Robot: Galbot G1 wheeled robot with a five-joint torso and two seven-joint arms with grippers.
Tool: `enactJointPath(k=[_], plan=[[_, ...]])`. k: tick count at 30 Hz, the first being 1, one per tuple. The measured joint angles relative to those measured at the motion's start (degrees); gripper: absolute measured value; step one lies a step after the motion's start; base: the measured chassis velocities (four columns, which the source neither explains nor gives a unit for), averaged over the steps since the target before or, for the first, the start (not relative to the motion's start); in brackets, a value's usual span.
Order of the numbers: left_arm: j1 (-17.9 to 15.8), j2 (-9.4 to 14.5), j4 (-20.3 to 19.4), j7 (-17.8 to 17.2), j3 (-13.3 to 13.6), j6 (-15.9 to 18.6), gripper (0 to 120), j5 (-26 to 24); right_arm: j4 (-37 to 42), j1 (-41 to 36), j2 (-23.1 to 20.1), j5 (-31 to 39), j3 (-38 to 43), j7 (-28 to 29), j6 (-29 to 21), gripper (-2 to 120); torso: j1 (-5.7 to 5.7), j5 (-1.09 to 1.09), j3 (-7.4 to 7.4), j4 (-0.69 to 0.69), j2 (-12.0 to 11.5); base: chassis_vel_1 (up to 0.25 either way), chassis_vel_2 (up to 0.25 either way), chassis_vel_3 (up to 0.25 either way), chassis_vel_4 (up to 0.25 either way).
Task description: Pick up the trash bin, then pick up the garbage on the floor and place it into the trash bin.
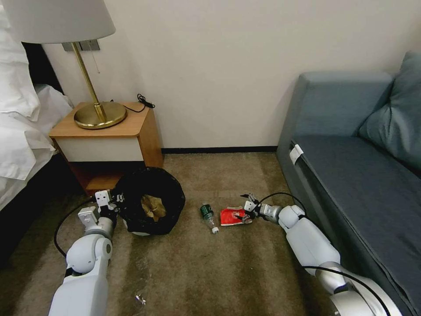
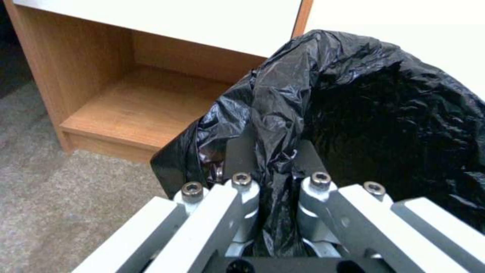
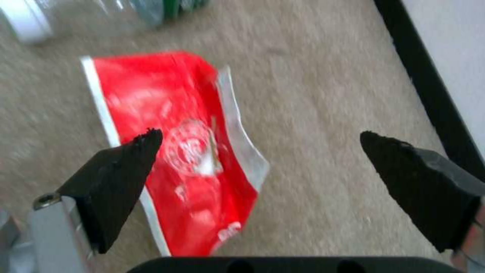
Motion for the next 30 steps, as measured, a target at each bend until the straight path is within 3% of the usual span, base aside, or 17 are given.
enactJointPath(k=[10,30], plan=[[0.6,-0.24,0.94,0.25,-0.59,-0.81,5,-0.06,-8.75,5.05,1.3,-3.85,-0.91,6.32,-1.86,100,0.0,-0.01,0.0,0.01,0.0,0.0,0.0,0.0,0.0],[2.45,-0.84,-1.55,0.17,-2.13,-0.92,5,-0.02,-12.03,6.3,5.04,-2.5,-2.71,7.75,-5.23,100,0.0,-0.01,0.0,0.02,0.0,0.0,0.0,0.0,0.0]])
